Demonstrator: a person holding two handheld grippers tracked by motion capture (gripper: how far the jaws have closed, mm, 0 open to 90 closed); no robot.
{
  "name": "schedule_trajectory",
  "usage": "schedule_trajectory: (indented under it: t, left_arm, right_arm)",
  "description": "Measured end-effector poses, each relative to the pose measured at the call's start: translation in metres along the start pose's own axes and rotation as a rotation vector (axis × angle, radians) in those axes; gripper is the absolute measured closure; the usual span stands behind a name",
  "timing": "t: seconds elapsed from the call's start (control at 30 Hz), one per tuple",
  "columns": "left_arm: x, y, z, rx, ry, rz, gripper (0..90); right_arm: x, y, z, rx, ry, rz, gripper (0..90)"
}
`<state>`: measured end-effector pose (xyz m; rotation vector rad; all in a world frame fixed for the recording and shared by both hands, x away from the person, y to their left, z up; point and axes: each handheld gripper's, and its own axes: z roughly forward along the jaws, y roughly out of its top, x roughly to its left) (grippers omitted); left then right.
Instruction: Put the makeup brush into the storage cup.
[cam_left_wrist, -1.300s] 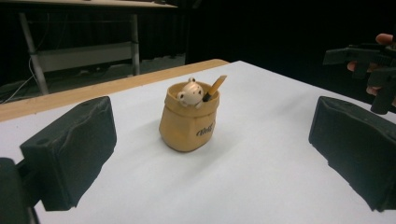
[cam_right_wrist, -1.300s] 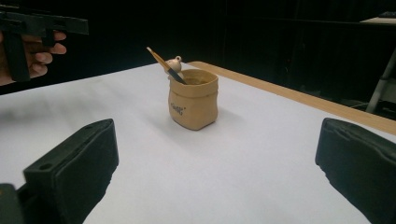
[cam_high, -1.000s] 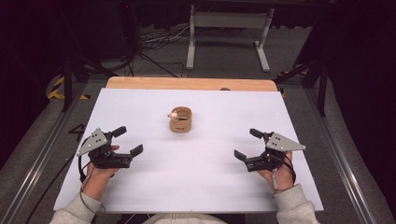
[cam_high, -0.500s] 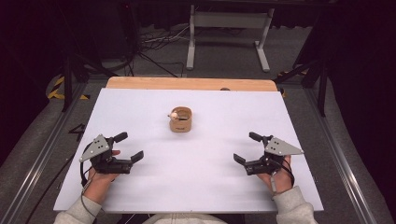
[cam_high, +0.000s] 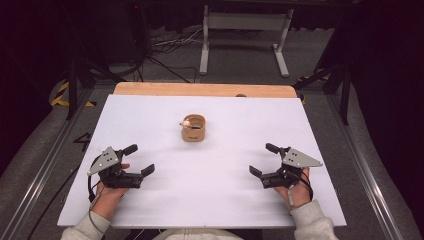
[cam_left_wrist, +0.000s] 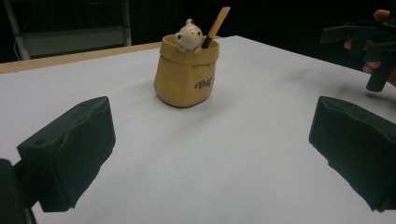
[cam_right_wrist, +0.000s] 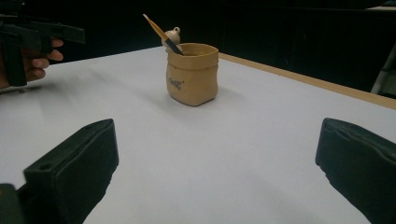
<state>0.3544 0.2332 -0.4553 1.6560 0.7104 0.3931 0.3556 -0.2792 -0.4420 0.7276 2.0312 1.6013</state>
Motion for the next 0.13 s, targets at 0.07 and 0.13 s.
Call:
schedule_trajectory:
  t: [0.07,0.13]
  left_arm:
    - [0.0003,0.0001,0.0000,-0.002,0.000,-0.001,1.3]
    - [0.0003,-0.0001,0.0001,-0.001,0.001,0.000,1.3]
  right_arm:
    - [0.0005,0.0001,0.0004,0.001,0.000,0.001,0.0]
    - [0.0010,0.0004,0.0004,0.001,-0.001,0.000,0.0]
